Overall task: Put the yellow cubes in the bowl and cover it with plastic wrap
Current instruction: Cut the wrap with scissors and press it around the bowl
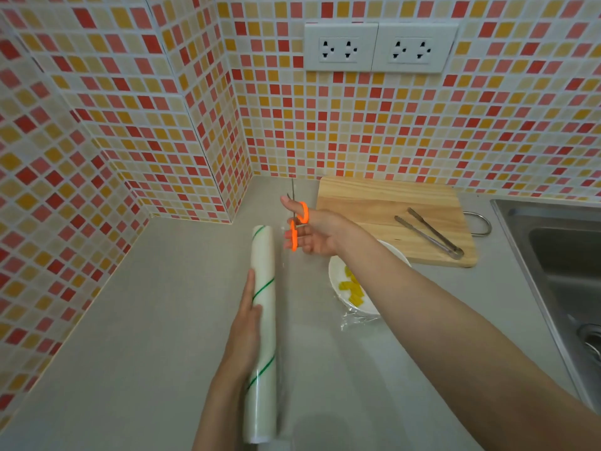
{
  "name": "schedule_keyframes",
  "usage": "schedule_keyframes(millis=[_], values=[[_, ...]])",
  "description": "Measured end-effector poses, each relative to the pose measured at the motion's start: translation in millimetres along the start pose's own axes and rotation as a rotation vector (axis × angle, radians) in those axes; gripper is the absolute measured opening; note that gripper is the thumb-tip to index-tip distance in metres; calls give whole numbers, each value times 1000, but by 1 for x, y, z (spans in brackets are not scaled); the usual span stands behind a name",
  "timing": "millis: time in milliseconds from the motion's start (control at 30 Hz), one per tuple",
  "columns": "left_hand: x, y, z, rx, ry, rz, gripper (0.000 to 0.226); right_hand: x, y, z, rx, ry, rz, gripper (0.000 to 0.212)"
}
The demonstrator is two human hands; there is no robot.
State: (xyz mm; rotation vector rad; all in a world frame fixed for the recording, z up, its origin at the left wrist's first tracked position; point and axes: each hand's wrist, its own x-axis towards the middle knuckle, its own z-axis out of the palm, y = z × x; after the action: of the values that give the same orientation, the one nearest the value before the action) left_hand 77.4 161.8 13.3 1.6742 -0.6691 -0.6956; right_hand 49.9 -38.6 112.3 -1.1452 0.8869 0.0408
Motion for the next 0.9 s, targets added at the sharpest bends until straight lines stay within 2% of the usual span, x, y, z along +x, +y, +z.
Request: schedule_keyframes(millis=[100, 200, 267, 367, 433, 633, 800, 833, 900], values=[[-2, 4, 9, 261, 0, 8, 75, -21, -1, -23, 27, 36, -234, 33], [-4, 7, 24, 428, 54, 17, 81, -54, 25, -70, -9, 276, -449, 25], [-4, 10, 31, 513, 84, 22, 83, -75, 59, -106, -65, 500, -452, 27], [-3, 12, 37, 632, 116, 41, 83, -97, 120, -146, -246, 867, -304, 28], [-1, 12, 41, 710, 130, 40, 83, -108, 154, -161, -402, 1009, -194, 26], [1, 12, 48, 905, 145, -17, 82, -118, 189, -164, -712, 1099, -73, 37], [5, 18, 49, 1044, 126, -70, 76, -118, 181, -164, -1023, 975, 6, 20], [5, 21, 49, 1034, 163, -22, 74, -117, 180, -164, -1088, 955, 17, 18], [5, 29, 55, 886, 222, 182, 69, -115, 179, -164, -1211, 918, 41, 17]])
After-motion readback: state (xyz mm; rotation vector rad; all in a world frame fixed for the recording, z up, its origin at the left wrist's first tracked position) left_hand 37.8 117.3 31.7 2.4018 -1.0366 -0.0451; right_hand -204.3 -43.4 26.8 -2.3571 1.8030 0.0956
